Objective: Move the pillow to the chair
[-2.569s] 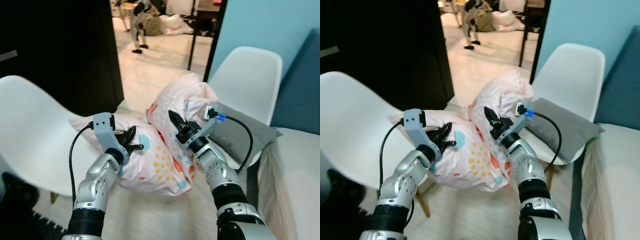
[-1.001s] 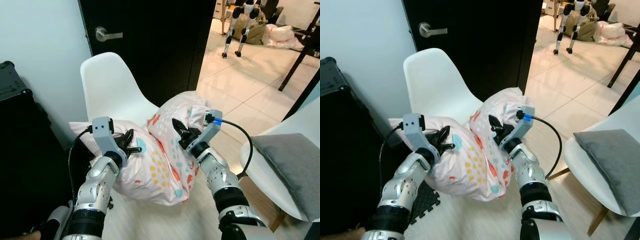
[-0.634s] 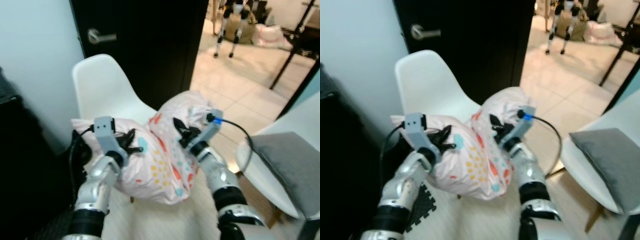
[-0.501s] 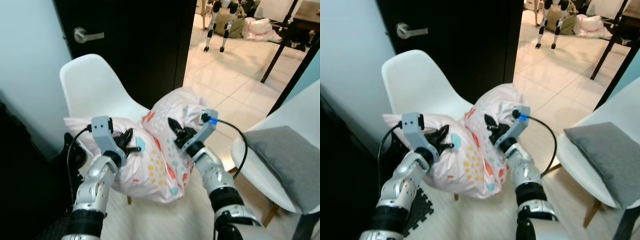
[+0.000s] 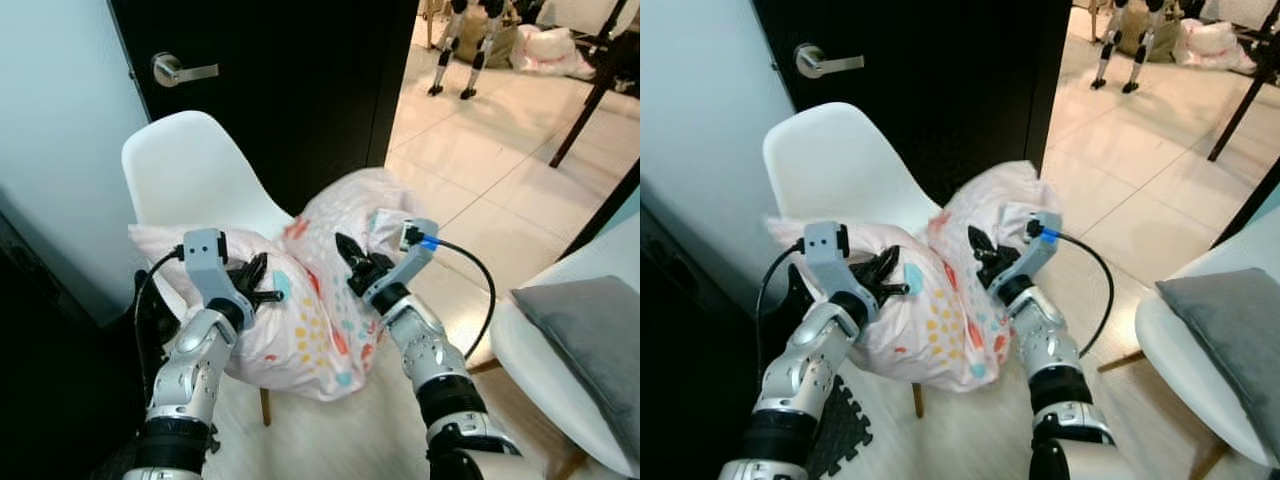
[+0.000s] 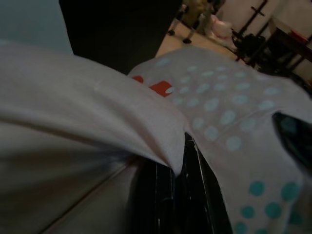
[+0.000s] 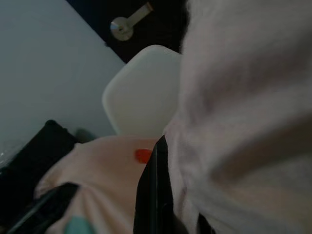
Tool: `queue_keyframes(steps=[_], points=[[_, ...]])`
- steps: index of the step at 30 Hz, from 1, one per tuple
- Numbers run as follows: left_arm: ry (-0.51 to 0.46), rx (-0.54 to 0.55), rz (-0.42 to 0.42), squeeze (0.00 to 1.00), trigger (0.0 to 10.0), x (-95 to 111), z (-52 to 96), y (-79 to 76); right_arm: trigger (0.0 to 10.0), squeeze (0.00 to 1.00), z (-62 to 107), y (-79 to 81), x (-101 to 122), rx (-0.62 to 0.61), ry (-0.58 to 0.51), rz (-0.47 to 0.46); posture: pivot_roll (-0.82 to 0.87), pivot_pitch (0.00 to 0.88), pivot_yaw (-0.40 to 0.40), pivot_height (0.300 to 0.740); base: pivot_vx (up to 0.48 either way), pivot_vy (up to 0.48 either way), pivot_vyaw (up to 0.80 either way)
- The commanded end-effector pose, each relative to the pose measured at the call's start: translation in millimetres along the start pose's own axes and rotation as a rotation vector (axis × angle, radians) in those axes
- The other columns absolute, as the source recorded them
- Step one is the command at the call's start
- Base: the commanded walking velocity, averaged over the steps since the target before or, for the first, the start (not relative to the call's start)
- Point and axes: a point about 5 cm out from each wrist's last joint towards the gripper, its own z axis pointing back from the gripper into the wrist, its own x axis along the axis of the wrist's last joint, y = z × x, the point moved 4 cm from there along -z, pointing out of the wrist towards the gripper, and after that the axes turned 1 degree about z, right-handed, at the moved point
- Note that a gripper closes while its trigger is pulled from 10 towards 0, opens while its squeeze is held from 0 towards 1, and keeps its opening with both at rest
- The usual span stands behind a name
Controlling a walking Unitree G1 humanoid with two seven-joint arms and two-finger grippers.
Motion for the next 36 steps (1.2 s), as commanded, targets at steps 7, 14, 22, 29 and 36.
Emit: queue_keyframes(steps=[7, 14, 22, 29, 36], points=[[-0.024, -0.052, -0.014, 0.0, 10.0, 7, -2.1, -11.6, 10.0, 0.0, -10.4, 26.1, 1, 0.115, -0.015, -0.02, 0.0, 0.103, 0.011, 0.74, 0.354, 0.0, 0.45], [-0.008, -0.066, -0.018, 0.0, 10.0, 3, -1.5, -16.6, 10.0, 0.0, -9.3, 22.2, -13, 0.087, 0.072, 0.033, 0.0, 0.105, 0.011, 0.74, 0.252, 0.0, 0.0], [0.0, -0.069, 0.0, 0.0, 10.0, -1, -0.3, -17.9, 10.0, 0.0, -7.8, 14.5, -28, 0.023, 0.151, 0.115, 0.0, 0.1, 0.012, 0.74, 0.0, 0.0, 0.0], [-0.009, -0.071, 0.005, 0.0, 10.0, 1, -0.5, -18.0, 10.0, 0.0, -10.0, 15.0, -28, 0.02, 0.153, 0.117, 0.01, 0.098, 0.009, 0.74, 0.0, 0.0, 0.0], [-0.019, -0.06, 0.002, 0.0, 10.0, 4, -0.8, -17.1, 10.0, 0.0, -13.2, 14.8, -26, 0.02, 0.147, 0.12, 0.01, 0.103, 0.006, 0.74, 0.0, 0.0, 0.0]])
